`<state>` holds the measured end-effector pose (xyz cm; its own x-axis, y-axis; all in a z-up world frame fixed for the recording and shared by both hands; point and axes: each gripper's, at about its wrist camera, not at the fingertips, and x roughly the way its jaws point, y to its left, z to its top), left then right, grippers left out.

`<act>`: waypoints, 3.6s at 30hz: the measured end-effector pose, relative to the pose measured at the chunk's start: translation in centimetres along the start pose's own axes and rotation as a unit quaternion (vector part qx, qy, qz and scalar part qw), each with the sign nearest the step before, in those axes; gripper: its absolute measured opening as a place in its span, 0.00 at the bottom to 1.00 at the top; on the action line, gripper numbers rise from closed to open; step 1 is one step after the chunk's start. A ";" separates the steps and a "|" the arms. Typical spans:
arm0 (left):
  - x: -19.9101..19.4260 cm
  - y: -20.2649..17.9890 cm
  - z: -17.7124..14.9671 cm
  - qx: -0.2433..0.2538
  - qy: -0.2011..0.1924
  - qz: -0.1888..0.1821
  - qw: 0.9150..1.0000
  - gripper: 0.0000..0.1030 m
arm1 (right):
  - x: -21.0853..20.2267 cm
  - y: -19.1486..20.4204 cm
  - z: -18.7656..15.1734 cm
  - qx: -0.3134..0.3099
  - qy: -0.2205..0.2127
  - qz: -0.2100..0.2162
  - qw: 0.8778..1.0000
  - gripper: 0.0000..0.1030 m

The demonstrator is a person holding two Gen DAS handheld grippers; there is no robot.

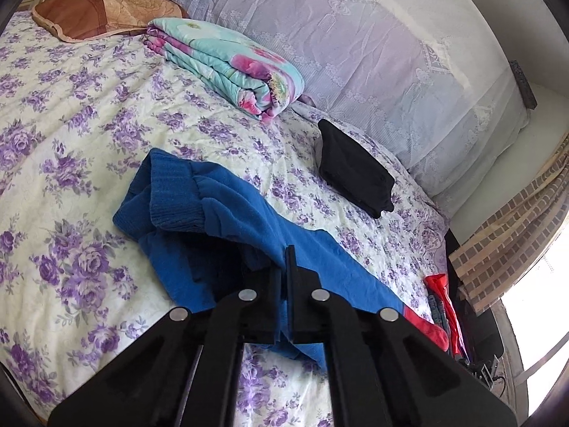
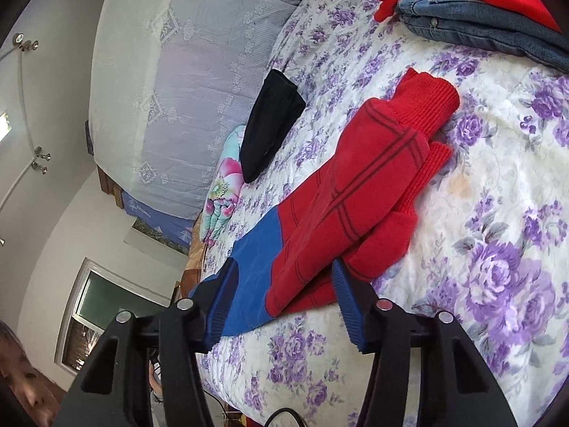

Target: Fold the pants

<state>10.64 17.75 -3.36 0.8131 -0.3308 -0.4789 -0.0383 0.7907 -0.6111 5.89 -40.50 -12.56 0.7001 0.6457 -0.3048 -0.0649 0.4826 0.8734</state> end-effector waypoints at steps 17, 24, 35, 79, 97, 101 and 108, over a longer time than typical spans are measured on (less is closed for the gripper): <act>1.2 -1.2 2.9 0.022 -0.001 0.003 1.000 0.01 | 1.9 1.4 2.9 -0.036 0.000 0.008 0.999 0.04; 4.0 -4.6 7.7 0.055 -0.022 0.011 0.998 0.01 | 3.7 4.3 9.9 -0.089 -0.031 0.002 0.996 0.04; 17.2 -3.9 15.1 0.057 -0.009 0.107 0.993 0.02 | 18.0 1.9 22.9 -0.056 -0.003 -0.056 0.997 0.10; 5.3 5.4 8.8 0.036 -0.020 0.099 0.994 0.65 | 36.4 26.2 0.7 -0.483 0.178 -0.034 0.857 0.78; 5.7 5.3 6.4 0.082 -0.022 0.098 0.992 0.24 | 52.1 33.5 -10.7 -0.614 0.206 -0.111 0.754 0.34; 6.7 5.2 6.5 0.088 0.004 0.101 0.991 0.24 | 53.4 32.9 -10.2 -0.585 0.235 -0.095 0.770 0.32; 7.3 6.3 6.9 0.063 0.027 0.089 0.994 0.18 | 55.3 34.2 -8.9 -0.541 0.228 -0.067 0.807 0.00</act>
<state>20.37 23.86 -6.36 0.7674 -0.2039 -0.6079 -0.1038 0.8961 -0.4316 36.07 17.00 -2.94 0.4338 0.5758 -0.6930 -0.7652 0.6416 0.0541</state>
